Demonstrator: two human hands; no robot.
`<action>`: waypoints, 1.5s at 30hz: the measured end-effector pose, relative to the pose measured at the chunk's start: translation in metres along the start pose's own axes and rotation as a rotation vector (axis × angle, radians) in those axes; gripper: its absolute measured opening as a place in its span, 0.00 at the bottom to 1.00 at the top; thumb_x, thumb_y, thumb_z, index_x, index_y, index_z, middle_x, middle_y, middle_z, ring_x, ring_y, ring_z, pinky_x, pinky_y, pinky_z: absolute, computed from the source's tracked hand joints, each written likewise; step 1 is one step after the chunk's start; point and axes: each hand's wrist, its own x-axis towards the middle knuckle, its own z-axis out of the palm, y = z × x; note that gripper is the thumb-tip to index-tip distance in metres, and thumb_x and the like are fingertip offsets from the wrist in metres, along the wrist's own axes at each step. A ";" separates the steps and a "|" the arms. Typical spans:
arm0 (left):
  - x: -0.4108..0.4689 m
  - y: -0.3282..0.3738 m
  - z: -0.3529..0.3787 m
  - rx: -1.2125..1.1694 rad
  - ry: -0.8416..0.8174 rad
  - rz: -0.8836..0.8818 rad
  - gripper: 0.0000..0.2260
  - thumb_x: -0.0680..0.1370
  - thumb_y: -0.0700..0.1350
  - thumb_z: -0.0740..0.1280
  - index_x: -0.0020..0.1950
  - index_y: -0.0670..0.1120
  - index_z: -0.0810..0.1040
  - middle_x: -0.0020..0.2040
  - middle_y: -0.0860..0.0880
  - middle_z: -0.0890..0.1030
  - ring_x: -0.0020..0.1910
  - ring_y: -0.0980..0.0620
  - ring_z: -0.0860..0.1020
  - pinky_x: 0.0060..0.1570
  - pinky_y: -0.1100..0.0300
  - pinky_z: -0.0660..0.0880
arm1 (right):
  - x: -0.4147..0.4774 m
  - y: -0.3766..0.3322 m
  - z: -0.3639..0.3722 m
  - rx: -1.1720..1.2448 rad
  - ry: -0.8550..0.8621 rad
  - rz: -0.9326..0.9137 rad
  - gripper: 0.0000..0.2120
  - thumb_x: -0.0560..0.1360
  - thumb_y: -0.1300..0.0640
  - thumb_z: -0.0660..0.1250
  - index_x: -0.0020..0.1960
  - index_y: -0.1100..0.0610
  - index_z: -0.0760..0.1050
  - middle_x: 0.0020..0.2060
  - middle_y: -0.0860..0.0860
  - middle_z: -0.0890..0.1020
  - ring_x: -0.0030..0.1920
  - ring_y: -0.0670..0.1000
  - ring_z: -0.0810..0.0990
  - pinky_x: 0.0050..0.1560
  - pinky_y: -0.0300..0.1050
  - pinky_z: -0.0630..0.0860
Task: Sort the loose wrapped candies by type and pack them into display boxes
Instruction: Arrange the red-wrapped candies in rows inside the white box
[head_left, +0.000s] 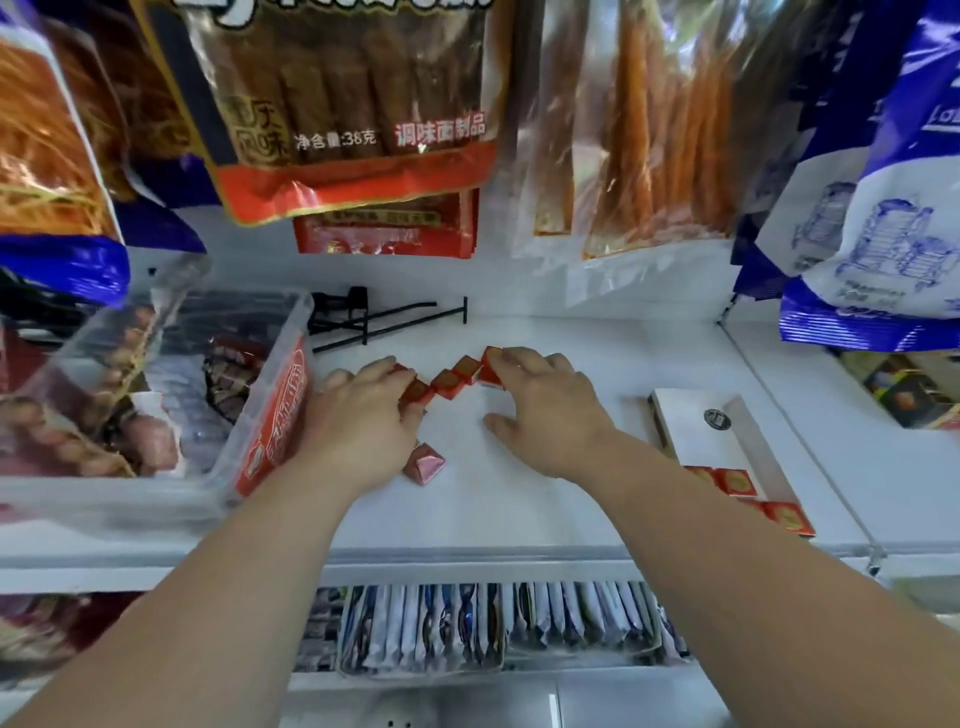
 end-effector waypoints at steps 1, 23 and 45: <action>0.001 -0.001 0.002 -0.015 -0.011 0.005 0.18 0.82 0.52 0.57 0.71 0.54 0.70 0.74 0.54 0.68 0.66 0.43 0.67 0.66 0.51 0.65 | 0.002 0.000 0.003 -0.027 -0.003 0.008 0.27 0.77 0.44 0.63 0.74 0.46 0.63 0.73 0.46 0.64 0.66 0.57 0.67 0.64 0.51 0.67; 0.011 0.022 -0.007 -0.242 0.207 -0.065 0.15 0.80 0.50 0.64 0.66 0.48 0.76 0.60 0.45 0.79 0.50 0.45 0.79 0.47 0.54 0.77 | -0.088 0.044 -0.061 0.640 0.199 0.101 0.17 0.70 0.63 0.73 0.58 0.53 0.81 0.46 0.45 0.81 0.44 0.43 0.83 0.51 0.37 0.78; -0.041 0.198 0.027 -1.600 -0.620 -0.057 0.14 0.81 0.37 0.59 0.60 0.44 0.81 0.49 0.39 0.82 0.41 0.45 0.79 0.41 0.52 0.73 | -0.158 0.133 -0.081 1.158 0.216 0.364 0.18 0.68 0.68 0.77 0.54 0.53 0.83 0.40 0.58 0.85 0.42 0.57 0.84 0.51 0.62 0.82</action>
